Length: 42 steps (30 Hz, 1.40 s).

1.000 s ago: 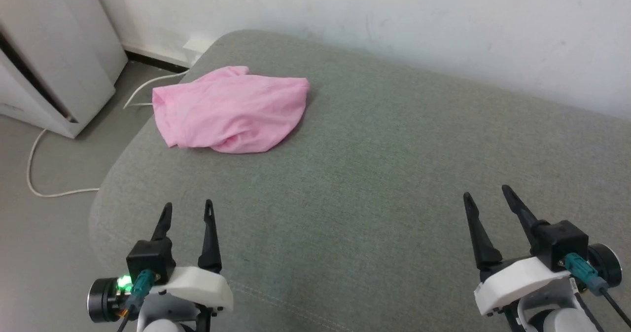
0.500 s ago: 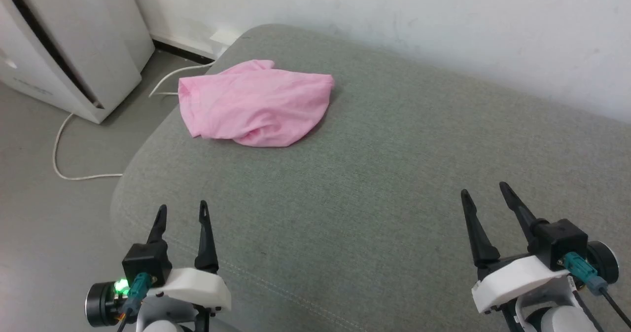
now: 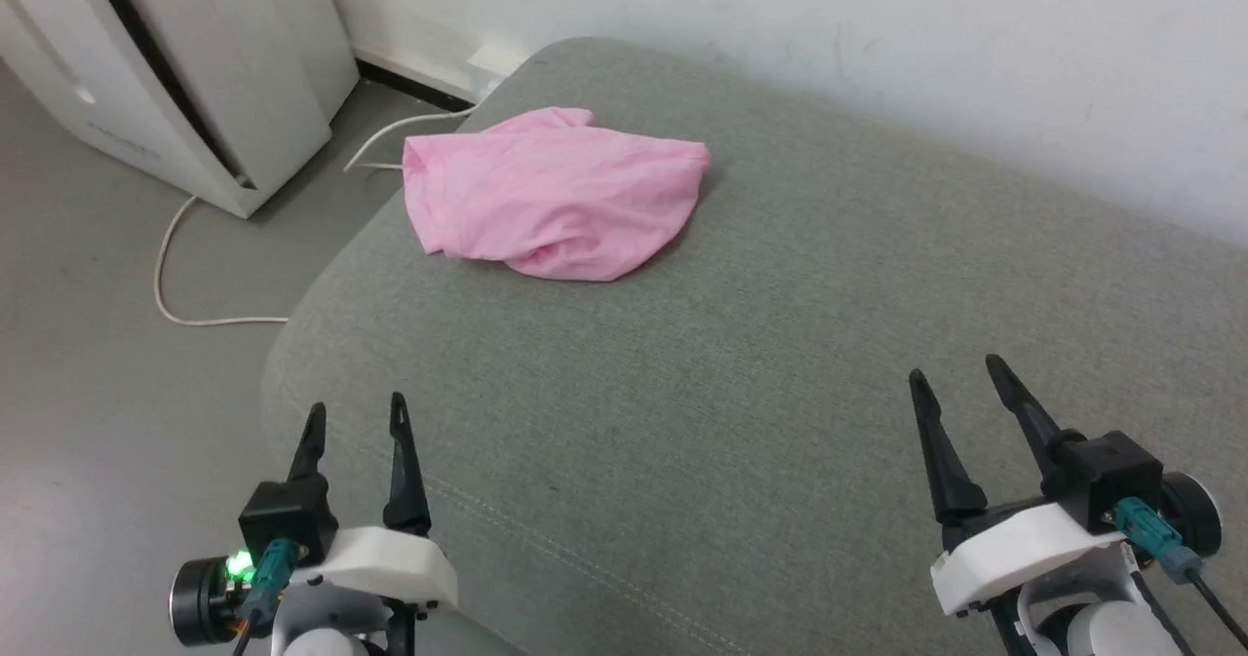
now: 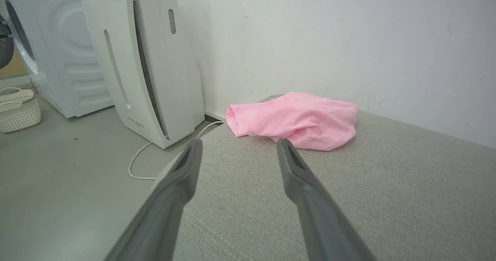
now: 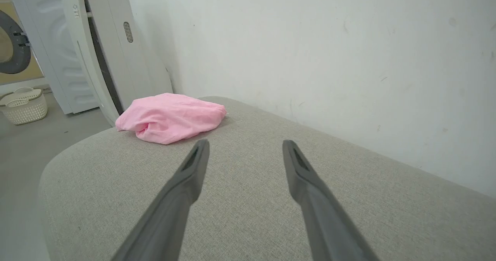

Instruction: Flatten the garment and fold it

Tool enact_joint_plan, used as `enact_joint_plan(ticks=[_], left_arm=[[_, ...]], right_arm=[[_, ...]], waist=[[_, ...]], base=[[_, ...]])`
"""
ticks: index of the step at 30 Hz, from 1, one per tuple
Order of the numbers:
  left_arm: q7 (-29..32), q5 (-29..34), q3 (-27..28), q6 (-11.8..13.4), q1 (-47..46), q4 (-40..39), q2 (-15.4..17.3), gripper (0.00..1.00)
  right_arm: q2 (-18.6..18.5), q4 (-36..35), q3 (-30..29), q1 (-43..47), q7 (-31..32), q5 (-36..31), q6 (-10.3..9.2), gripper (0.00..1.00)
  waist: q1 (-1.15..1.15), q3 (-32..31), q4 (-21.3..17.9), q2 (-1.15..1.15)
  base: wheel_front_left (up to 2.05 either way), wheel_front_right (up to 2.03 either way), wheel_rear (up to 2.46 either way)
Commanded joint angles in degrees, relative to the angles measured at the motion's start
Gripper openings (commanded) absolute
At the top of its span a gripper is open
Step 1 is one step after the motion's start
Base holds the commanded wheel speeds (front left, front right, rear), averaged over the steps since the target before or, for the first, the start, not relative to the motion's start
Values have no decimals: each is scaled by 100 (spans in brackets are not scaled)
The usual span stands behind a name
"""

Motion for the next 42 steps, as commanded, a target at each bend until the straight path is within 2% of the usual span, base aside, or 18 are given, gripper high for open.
enact_joint_plan(ticks=[1,8,13,18,24,28,30,35,39,42], left_arm=[[-62,-54,-29,64,-93,40,50,100],[-122,-155,-111,126,-178,117,90,100],[-112,-340,-94,7,-698,176,197,100],[76,-797,156,-190,-1676,495,357,100],[465,-1259,466,-560,-2992,1141,679,100],[891,-1581,635,-800,-3722,1496,918,100],[1025,-1670,674,-849,-3879,1580,967,100],[2018,-2133,832,-942,-4499,1978,1166,100],[2817,-2494,1001,-881,-4743,2178,1323,100],[3426,-2725,1139,-715,-4797,2298,1447,100]], right_arm=[[14,18,14,-69,-46,49,-10,100],[16,30,9,-59,-87,73,-11,100],[16,-60,55,-139,-7,-13,-11,100],[17,-314,199,-485,179,-253,-12,100],[17,-496,309,-835,317,-458,-12,100],[17,-563,378,-1082,327,-552,-12,100],[17,-577,385,-1144,320,-564,-12,100],[17,-566,431,-1412,220,-492,-12,100],[17,-470,506,-1575,94,-376,-12,100],[17,-400,533,-1661,5,-312,-12,100]], waist=[[0,12,74,0],[0,28,307,0],[0,318,362,0],[0,1108,33,0],[0,2062,-638,0],[0,2631,-1064,0],[0,2756,-1155,0],[0,3253,-1581,0],[0,3506,-1865,0],[0,3642,-2033,0]], base=[[0,0,0],[0,0,0],[0,0,0],[0,0,0],[0,0,0],[0,0,0],[0,0,0],[0,0,0],[0,0,0],[0,0,0]])
